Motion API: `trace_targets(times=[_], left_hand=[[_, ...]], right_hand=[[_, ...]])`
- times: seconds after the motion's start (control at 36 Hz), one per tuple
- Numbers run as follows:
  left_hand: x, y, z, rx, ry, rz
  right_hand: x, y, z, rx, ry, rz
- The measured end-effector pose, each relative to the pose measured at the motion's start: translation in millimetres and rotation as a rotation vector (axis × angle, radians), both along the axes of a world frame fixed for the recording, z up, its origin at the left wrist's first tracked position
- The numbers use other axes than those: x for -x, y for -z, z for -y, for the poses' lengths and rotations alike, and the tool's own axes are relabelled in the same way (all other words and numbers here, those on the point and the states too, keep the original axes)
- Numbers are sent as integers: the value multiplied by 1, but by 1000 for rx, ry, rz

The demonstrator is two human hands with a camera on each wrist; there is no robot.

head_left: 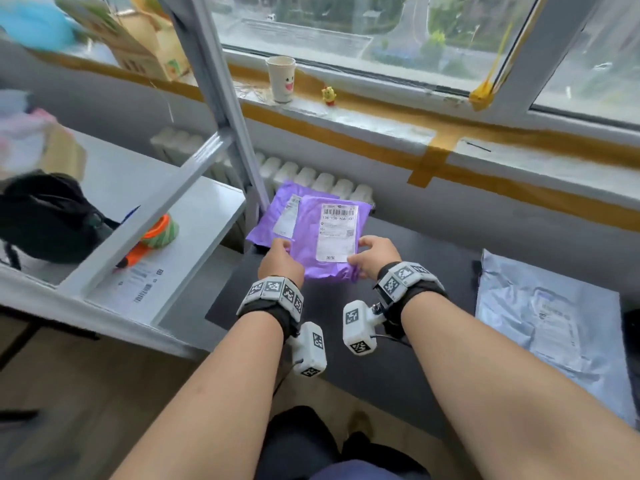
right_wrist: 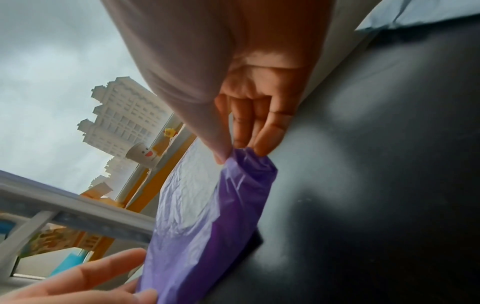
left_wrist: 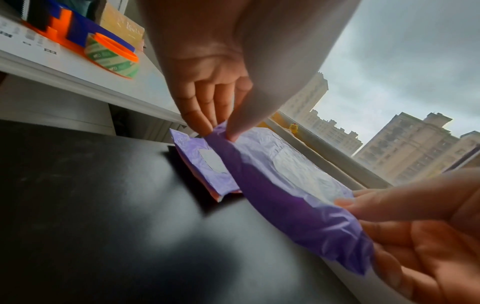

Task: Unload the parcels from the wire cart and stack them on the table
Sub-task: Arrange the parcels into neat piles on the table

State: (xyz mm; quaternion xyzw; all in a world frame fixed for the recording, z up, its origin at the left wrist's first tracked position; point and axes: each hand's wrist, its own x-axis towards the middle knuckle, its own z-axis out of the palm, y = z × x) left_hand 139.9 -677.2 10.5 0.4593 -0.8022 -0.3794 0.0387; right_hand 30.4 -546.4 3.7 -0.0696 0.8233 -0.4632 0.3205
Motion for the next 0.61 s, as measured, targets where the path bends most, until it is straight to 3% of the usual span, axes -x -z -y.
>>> trace_targets(times=[0.17,0.47,0.61], left_hand=[[23,10,51,84,12,47],[64,38,133,158,188,94],[73,46,149,173,305,162]], right_hand=[[15,8,52,14,-9,70],[46,31,132,-102,55,76],[44,37,149,-252,-86,21]])
